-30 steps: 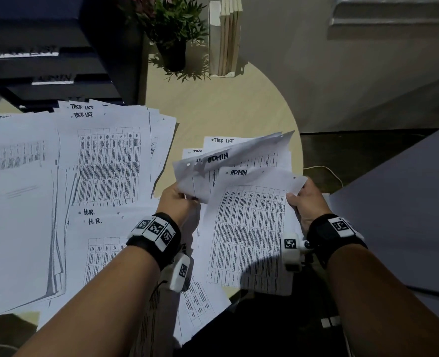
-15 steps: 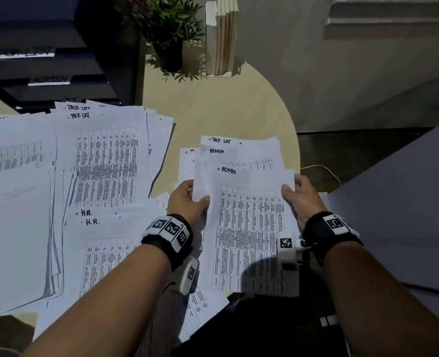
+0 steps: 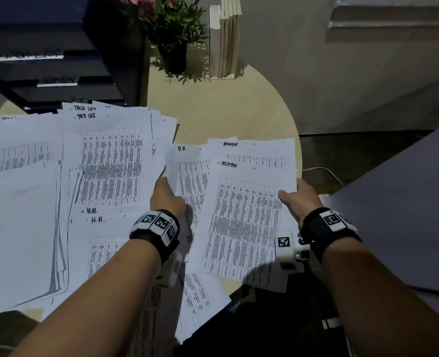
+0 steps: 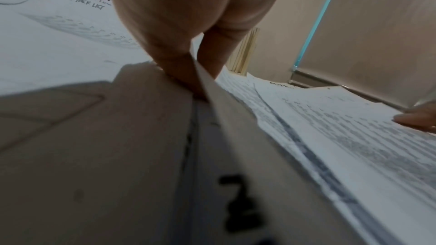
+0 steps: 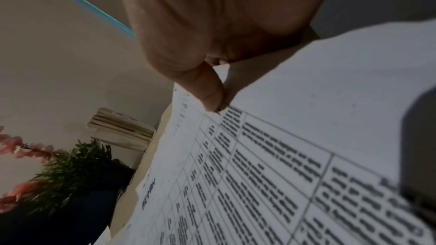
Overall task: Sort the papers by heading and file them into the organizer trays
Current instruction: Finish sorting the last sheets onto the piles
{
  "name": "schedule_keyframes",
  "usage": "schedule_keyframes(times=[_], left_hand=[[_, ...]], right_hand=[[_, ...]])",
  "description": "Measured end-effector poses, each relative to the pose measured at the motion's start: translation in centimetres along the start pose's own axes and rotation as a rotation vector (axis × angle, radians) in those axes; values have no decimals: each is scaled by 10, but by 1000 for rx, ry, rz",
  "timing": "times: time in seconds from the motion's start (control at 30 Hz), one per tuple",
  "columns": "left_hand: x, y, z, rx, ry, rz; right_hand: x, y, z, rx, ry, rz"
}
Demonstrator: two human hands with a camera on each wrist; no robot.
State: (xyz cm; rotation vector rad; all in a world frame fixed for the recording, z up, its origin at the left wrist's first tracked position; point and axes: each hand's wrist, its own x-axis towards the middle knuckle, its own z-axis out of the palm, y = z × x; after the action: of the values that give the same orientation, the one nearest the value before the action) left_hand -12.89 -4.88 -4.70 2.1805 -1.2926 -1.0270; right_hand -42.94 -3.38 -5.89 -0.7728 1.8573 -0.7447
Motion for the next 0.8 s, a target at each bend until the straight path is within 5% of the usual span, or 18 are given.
schedule_keyframes(times=[0.17,0.43,0.63,0.8], left_hand=[[-3,10,-10,-58,216,63],[23,7,-73,-188,586,-22],[30,-16,-100,-180,506,-82],[32,-36,-102,-170,420,-109]], right_hand=[[-2,6,5,-8,100,22],[-4,6,-12,-153,295,-5],[-15,10,-33,-80,104,103],[-7,5,-32,-35,184,58]])
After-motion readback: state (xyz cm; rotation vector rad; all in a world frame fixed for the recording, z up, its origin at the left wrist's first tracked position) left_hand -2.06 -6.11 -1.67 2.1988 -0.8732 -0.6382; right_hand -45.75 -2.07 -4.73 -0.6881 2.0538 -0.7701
